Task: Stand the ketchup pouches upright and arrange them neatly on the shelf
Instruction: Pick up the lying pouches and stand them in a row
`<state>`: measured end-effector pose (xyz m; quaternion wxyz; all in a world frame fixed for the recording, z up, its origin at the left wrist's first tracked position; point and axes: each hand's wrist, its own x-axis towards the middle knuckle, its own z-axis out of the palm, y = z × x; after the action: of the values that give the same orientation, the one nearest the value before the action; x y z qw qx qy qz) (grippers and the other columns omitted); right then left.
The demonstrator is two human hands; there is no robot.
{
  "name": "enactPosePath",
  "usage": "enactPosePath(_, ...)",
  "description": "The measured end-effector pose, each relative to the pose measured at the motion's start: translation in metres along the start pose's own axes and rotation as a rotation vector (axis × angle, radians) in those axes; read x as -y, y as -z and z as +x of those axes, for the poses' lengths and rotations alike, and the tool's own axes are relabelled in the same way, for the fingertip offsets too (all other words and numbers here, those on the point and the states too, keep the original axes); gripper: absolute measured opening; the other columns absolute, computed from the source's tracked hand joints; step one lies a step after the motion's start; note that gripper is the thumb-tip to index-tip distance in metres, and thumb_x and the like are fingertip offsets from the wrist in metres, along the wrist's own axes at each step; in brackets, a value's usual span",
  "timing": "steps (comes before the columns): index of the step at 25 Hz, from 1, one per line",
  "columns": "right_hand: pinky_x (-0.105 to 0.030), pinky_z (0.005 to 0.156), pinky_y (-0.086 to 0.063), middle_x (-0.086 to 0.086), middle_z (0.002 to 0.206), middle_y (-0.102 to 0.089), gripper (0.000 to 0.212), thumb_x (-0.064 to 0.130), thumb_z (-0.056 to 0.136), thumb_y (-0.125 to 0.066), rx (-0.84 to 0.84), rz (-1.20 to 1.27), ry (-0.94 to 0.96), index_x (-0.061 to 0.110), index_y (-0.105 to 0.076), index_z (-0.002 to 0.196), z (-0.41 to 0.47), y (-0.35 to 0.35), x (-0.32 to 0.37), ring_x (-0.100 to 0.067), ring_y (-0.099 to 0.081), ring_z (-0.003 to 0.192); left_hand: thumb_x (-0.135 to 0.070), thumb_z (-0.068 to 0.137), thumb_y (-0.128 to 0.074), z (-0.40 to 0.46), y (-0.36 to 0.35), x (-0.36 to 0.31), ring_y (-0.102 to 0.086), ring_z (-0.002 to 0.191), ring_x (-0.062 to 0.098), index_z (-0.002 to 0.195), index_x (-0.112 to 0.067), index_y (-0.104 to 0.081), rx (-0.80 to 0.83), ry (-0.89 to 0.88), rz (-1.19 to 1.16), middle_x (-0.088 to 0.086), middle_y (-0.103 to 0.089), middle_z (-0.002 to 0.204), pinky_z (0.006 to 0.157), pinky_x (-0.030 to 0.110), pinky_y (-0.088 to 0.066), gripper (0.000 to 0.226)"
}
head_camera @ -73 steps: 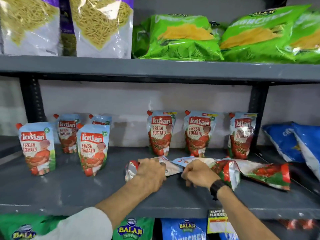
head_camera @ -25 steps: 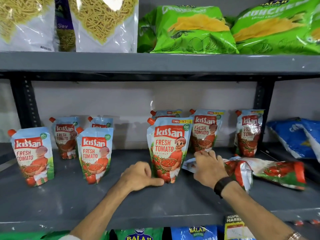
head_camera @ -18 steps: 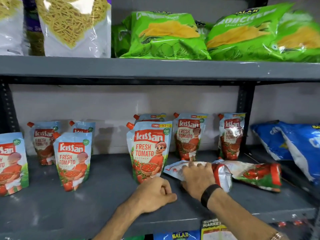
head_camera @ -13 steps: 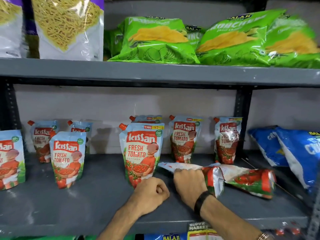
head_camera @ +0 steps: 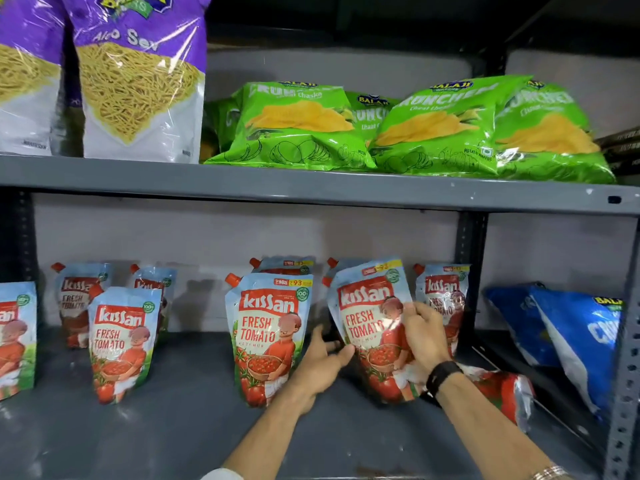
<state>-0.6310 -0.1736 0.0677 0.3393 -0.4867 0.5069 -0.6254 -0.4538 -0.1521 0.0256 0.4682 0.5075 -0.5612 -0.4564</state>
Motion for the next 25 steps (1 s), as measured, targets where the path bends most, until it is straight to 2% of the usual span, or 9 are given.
enactPosePath(3,-0.061,0.090,-0.057,-0.026,0.108,-0.074,0.026,0.008,0.101,-0.043,0.050,0.311,-0.144,-0.006,-0.064,0.111,-0.002,0.003,-0.009,-0.040,-0.072,0.100,-0.013,0.101,-0.056,0.000,-0.005,-0.007,-0.066,0.113,0.014,0.138,-0.027,-0.049,0.029,-0.054,-0.105,-0.003,-0.073,0.121,0.096,0.041,-0.053,0.039)
enactPosePath(5,-0.062,0.091,-0.056,-0.022,0.109,-0.076,0.028,0.006,0.101,-0.043,0.066,0.386,-0.159,-0.002,-0.067,0.111,-0.002,0.000,-0.016,-0.039,-0.072,0.101,-0.006,0.102,-0.051,-0.005,-0.008,-0.013,-0.068,0.106,0.010,0.121,-0.032,-0.057,-0.007,-0.107,-0.096,-0.006,-0.074,0.113,0.086,0.035,-0.060,0.033)
enactPosePath(8,-0.062,0.094,-0.055,-0.024,0.113,-0.074,0.029,0.004,0.102,-0.040,0.081,0.457,-0.145,-0.003,-0.066,0.112,0.000,-0.004,-0.019,-0.040,-0.071,0.106,-0.001,0.101,-0.051,-0.007,-0.010,-0.015,-0.067,0.115,0.016,0.125,-0.028,-0.056,-0.087,-0.209,-0.056,0.002,-0.072,0.124,0.095,0.039,-0.059,0.037)
enactPosePath(10,-0.061,0.095,-0.054,-0.024,0.113,-0.074,0.029,0.002,0.101,-0.039,0.107,0.465,-0.129,0.000,-0.068,0.100,-0.002,-0.005,-0.021,-0.040,-0.070,0.108,0.001,0.100,-0.053,-0.006,-0.008,-0.011,-0.065,0.119,0.019,0.134,-0.019,-0.055,-0.126,-0.243,-0.036,0.004,-0.070,0.127,0.101,0.043,-0.056,0.040)
enactPosePath(13,-0.058,0.095,-0.055,-0.022,0.111,-0.073,0.034,0.000,0.102,-0.037,0.164,0.444,-0.104,0.009,-0.064,0.082,-0.010,-0.003,-0.025,-0.039,-0.068,0.110,0.003,0.099,-0.053,-0.008,-0.008,-0.004,-0.064,0.119,0.019,0.136,-0.014,-0.054,-0.157,-0.263,-0.007,0.001,-0.069,0.119,0.099,0.037,-0.057,0.041)
enactPosePath(15,-0.056,0.094,-0.056,-0.022,0.116,-0.073,0.027,0.001,0.102,-0.037,0.184,0.417,-0.096,0.002,-0.063,0.095,-0.012,-0.001,-0.032,-0.038,-0.068,0.112,0.003,0.099,-0.052,-0.012,-0.009,0.001,-0.063,0.119,0.018,0.136,-0.013,-0.053,-0.159,-0.271,0.012,-0.002,-0.067,0.116,0.099,0.034,-0.056,0.040)
enactPosePath(17,-0.052,0.093,-0.057,-0.020,0.120,-0.072,0.025,0.003,0.103,-0.038,0.187,0.398,-0.087,-0.007,-0.059,0.111,-0.012,0.001,-0.038,-0.034,-0.068,0.113,0.001,0.100,-0.051,-0.012,-0.011,0.006,-0.061,0.121,0.017,0.138,-0.014,-0.051,-0.152,-0.250,0.019,-0.001,-0.065,0.120,0.104,0.039,-0.053,0.041)
enactPosePath(19,-0.049,0.093,-0.058,-0.015,0.120,-0.074,0.029,0.008,0.106,-0.038,0.191,0.396,-0.074,-0.003,-0.061,0.120,-0.013,0.002,-0.037,-0.029,-0.070,0.112,0.000,0.101,-0.050,-0.010,-0.012,0.009,-0.059,0.124,0.017,0.139,-0.016,-0.050,-0.147,-0.238,0.031,0.001,-0.065,0.128,0.108,0.043,-0.050,0.040)
enactPosePath(25,-0.048,0.091,-0.058,-0.023,0.122,-0.070,0.027,0.006,0.105,-0.039,0.183,0.460,-0.086,-0.011,-0.054,0.120,-0.007,-0.002,-0.039,-0.036,-0.067,0.115,-0.001,0.101,-0.051,-0.002,-0.015,0.008,-0.059,0.124,0.017,0.139,-0.018,-0.050,-0.177,-0.223,0.063,0.000,-0.064,0.131,0.110,0.046,-0.048,0.041)
